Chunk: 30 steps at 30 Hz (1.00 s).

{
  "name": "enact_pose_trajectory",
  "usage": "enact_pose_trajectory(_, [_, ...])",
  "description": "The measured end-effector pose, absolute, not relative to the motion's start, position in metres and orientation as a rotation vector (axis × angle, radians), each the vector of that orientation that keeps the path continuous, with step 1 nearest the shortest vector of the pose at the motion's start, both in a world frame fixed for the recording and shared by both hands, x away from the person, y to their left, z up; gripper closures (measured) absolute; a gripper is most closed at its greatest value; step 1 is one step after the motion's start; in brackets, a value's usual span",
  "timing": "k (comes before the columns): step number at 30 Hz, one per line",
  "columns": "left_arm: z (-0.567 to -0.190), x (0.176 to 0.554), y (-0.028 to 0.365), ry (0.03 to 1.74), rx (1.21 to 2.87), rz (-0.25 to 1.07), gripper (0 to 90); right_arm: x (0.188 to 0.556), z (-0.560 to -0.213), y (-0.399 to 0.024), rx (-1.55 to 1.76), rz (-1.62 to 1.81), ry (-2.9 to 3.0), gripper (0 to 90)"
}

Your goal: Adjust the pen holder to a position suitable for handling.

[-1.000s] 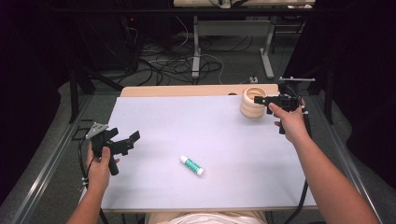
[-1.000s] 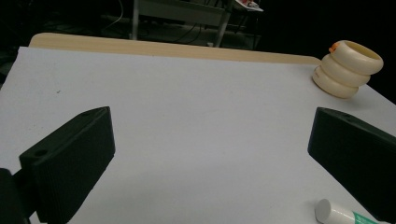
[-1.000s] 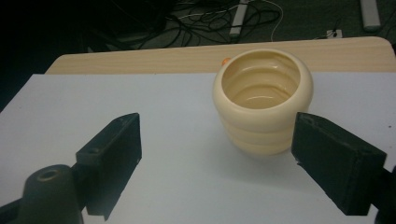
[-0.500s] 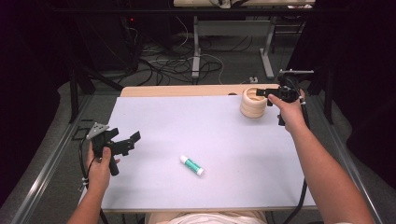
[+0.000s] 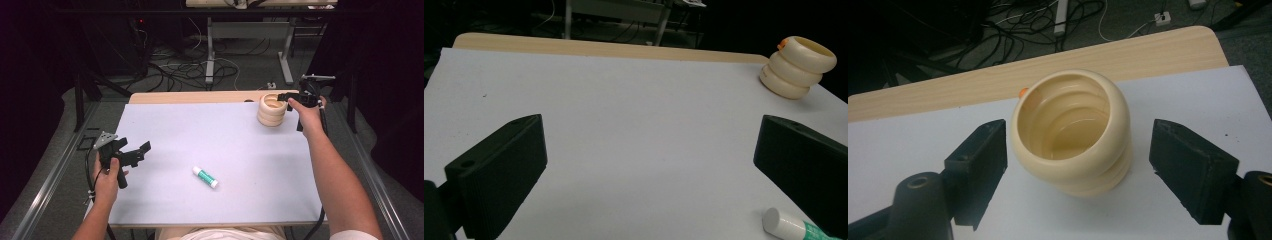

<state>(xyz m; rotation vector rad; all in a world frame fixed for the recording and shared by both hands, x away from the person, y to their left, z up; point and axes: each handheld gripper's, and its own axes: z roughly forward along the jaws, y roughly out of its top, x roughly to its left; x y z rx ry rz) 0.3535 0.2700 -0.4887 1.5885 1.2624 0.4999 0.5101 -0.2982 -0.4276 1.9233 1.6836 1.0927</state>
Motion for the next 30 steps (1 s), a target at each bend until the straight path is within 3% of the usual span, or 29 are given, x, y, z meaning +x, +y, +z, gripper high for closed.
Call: enact_pose_trajectory(30, [-0.488, 0.351, 0.272, 1.272, 1.584, 0.507, 0.5, 0.537, -0.464, -0.315, 2.236, 1.083, 1.557, 36.5])
